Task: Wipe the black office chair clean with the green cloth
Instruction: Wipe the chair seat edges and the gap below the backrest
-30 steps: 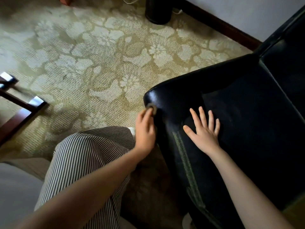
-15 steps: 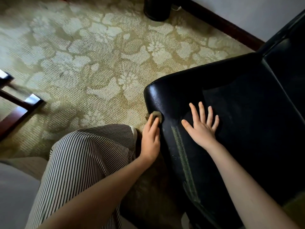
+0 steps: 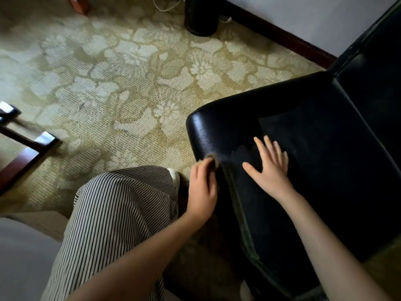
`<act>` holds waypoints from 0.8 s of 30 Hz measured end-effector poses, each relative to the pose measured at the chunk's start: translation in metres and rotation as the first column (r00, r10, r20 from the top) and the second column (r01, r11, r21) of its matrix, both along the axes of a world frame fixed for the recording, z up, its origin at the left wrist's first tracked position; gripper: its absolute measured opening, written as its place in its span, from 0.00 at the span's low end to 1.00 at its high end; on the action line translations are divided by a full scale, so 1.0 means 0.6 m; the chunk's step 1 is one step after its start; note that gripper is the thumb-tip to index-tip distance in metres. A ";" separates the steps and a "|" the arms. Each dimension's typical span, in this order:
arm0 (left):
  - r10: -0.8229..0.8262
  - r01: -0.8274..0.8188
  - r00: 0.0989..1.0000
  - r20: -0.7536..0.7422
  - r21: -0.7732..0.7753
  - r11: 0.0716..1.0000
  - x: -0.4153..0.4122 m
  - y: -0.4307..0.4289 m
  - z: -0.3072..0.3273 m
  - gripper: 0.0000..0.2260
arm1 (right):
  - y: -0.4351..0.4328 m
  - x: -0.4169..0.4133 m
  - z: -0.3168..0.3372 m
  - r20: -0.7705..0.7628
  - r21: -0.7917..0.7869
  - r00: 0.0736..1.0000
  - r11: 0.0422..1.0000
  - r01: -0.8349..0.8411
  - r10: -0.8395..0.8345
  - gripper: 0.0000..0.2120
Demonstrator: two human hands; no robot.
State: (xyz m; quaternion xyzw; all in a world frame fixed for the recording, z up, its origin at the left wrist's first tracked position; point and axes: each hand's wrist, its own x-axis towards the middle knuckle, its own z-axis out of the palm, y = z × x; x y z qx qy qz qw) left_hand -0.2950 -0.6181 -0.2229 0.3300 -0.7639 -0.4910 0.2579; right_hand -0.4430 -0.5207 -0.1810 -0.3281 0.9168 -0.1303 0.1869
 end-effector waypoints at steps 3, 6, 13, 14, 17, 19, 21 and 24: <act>0.142 -0.141 0.990 -0.011 0.042 0.989 -0.053 -0.076 0.034 0.13 | 0.061 0.013 0.003 -0.041 0.188 0.997 0.981 -0.057 0.066 0.42; 0.078 -0.076 0.995 0.064 -0.035 0.997 -0.098 -0.119 0.044 0.12 | 0.088 0.025 -0.013 0.012 0.302 0.999 0.952 -0.053 0.052 0.46; -0.267 0.344 0.935 0.233 -0.423 0.838 -0.118 -0.160 -0.013 0.21 | 0.083 0.022 -0.027 -0.028 0.298 0.998 0.953 -0.044 0.055 0.49; -0.315 0.377 0.926 0.209 -0.440 0.815 -0.118 -0.163 -0.020 0.20 | 0.082 0.022 -0.029 -0.040 0.290 0.998 0.956 -0.039 0.053 0.49; -0.348 0.384 0.923 0.165 -0.459 0.801 -0.122 -0.144 -0.025 0.18 | 0.076 0.025 -0.034 -0.070 0.301 0.996 0.953 -0.034 0.058 0.49; -0.321 0.356 0.934 0.155 -0.441 0.824 -0.123 -0.122 -0.023 0.17 | 0.072 0.024 -0.037 -0.073 0.316 0.996 0.948 -0.033 0.059 0.49; -0.328 0.358 0.933 0.146 -0.441 0.823 -0.115 -0.100 -0.022 0.16 | 0.069 0.023 -0.038 -0.070 0.322 0.996 0.946 -0.032 0.058 0.49; -0.371 0.394 0.917 0.145 -0.464 0.793 -0.090 -0.064 -0.031 0.15 | 0.067 0.024 -0.040 -0.072 0.308 0.996 0.951 -0.018 0.042 0.49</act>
